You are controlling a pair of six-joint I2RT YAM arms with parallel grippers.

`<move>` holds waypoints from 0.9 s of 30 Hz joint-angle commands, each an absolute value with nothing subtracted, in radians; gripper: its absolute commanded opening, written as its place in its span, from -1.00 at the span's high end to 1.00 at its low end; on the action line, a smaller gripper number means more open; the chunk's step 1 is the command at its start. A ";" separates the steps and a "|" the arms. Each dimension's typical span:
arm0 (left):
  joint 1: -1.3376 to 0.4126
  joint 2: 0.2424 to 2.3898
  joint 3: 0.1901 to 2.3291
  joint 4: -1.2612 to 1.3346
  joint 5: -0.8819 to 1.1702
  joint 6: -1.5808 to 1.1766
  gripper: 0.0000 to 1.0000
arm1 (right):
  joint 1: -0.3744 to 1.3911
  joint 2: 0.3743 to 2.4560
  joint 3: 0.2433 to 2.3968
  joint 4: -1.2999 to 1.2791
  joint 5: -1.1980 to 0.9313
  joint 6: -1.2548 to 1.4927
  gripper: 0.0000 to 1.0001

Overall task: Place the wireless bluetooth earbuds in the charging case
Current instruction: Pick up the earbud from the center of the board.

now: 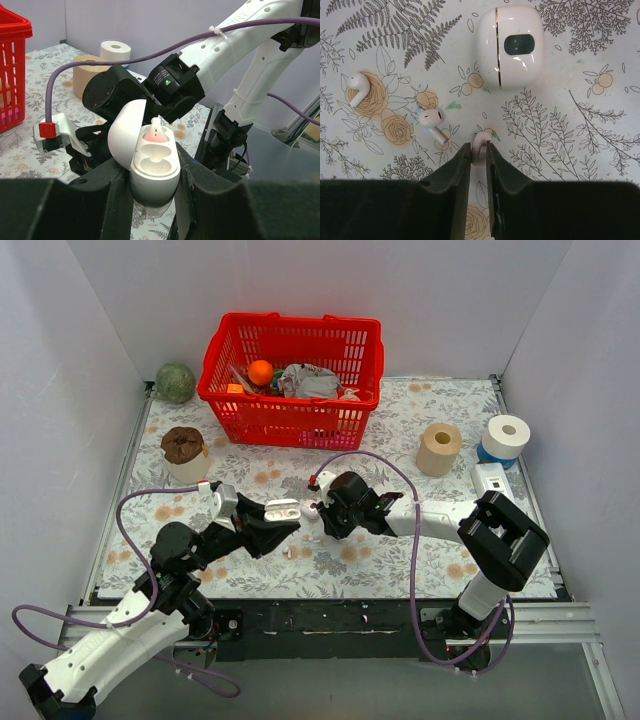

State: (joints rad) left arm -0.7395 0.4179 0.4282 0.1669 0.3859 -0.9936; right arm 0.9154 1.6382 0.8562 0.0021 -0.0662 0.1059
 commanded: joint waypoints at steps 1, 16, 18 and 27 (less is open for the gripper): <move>-0.739 0.417 0.419 0.198 0.396 -1.002 1.00 | 0.908 1.628 0.850 0.023 -0.051 0.110 0.57; -0.739 0.440 0.422 0.224 0.379 -0.993 1.00 | 0.893 1.243 0.913 -0.168 0.020 0.092 0.97; -0.739 0.457 0.422 0.253 0.373 -0.989 1.00 | 0.893 1.174 0.978 -0.242 0.008 0.074 0.97; -0.739 0.692 0.457 0.477 0.408 -0.974 1.00 | 0.903 0.940 1.258 -0.574 -0.351 -0.054 0.97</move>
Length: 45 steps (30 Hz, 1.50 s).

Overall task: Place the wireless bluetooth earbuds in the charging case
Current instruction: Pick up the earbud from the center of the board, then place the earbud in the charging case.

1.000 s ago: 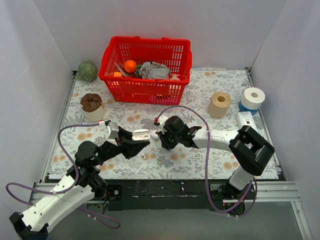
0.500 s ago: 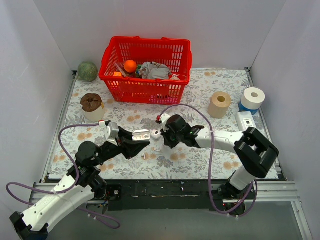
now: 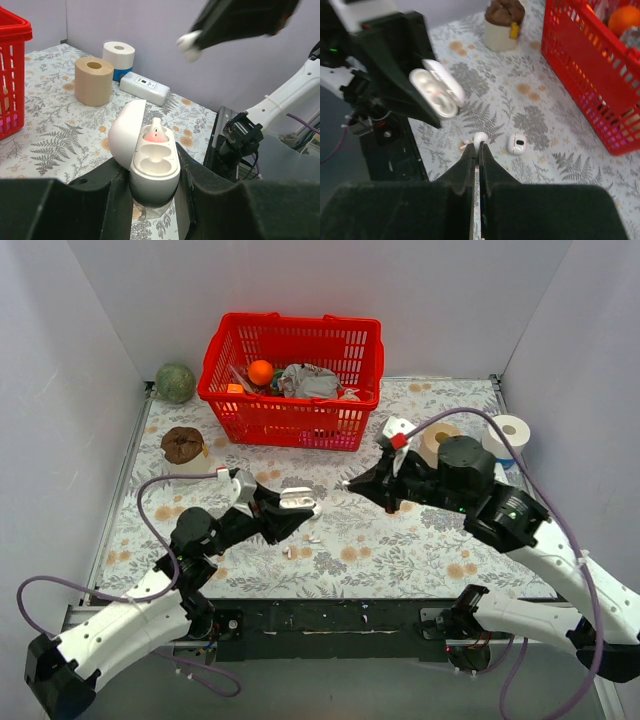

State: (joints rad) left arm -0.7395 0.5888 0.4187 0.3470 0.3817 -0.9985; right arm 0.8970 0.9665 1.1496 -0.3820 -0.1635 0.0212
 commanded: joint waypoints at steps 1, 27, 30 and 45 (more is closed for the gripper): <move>-0.738 0.722 0.472 0.488 0.435 -0.968 1.00 | 0.908 0.928 1.276 -0.575 -0.398 -0.055 0.97; -0.735 1.134 0.696 0.677 1.069 -1.124 1.00 | 0.922 0.951 1.218 -0.411 -0.491 -0.045 0.97; -0.735 1.132 0.696 0.646 1.072 -1.109 1.00 | 0.930 0.969 1.220 -0.397 -0.495 -0.038 0.97; -0.735 1.112 0.696 0.620 1.062 -1.081 1.00 | 0.965 1.025 1.223 -0.417 -0.465 -0.045 0.97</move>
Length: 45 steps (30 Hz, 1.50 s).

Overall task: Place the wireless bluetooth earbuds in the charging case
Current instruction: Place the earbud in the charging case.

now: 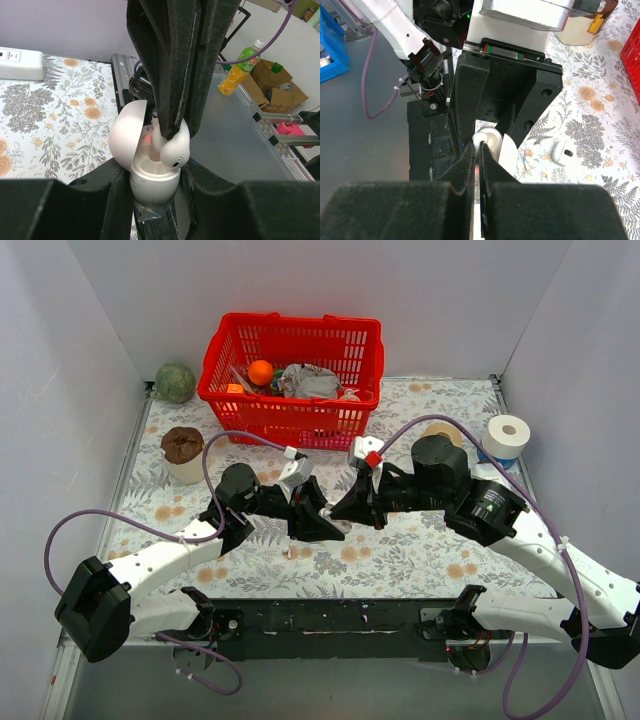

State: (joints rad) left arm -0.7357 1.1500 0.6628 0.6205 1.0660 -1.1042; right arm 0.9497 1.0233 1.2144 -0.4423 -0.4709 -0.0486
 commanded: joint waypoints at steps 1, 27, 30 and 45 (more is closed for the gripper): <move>-0.735 1.106 0.695 0.615 1.058 -1.078 1.00 | 0.965 1.023 1.220 -0.417 -0.457 -0.044 0.97; -0.735 1.088 0.684 0.611 1.011 -1.065 1.00 | 0.971 1.015 1.212 -0.422 -0.391 -0.014 0.23; -0.735 1.085 0.683 0.606 1.005 -1.062 1.00 | 0.971 1.017 1.229 -0.422 -0.377 -0.009 0.13; -0.735 1.025 0.614 0.624 0.925 -1.046 1.00 | 0.968 0.965 1.227 -0.416 0.055 0.067 0.97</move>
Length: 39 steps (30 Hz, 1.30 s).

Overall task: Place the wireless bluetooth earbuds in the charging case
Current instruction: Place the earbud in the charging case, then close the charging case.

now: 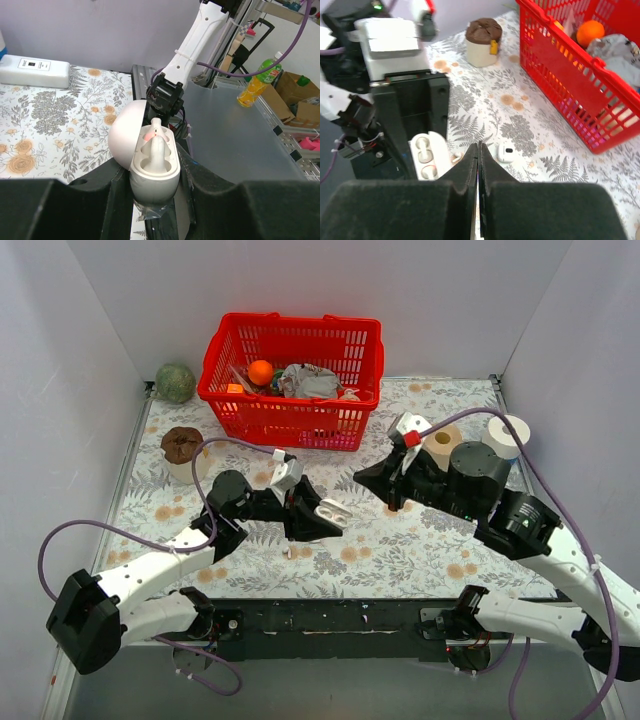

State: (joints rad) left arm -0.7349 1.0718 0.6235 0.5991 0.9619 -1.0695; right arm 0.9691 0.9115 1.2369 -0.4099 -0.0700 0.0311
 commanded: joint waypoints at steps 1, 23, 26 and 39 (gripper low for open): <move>-0.735 1.020 0.612 0.617 0.919 -1.040 1.00 | 0.968 0.968 1.217 -0.408 0.048 0.071 0.97; -0.735 1.003 0.607 0.598 0.841 -0.986 1.00 | 0.968 1.011 1.181 -0.371 -0.179 0.074 0.97; -0.735 1.003 0.609 0.591 0.830 -0.985 1.00 | 0.968 1.006 1.175 -0.368 -0.184 0.075 0.97; -0.735 0.996 0.611 0.566 0.781 -0.991 1.00 | 0.968 0.968 1.147 -0.367 -0.152 0.074 0.97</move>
State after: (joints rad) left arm -0.7349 1.0218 0.6128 0.5793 0.8227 -1.0019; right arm 0.9691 1.0058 1.1622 -0.4118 -0.1596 0.0757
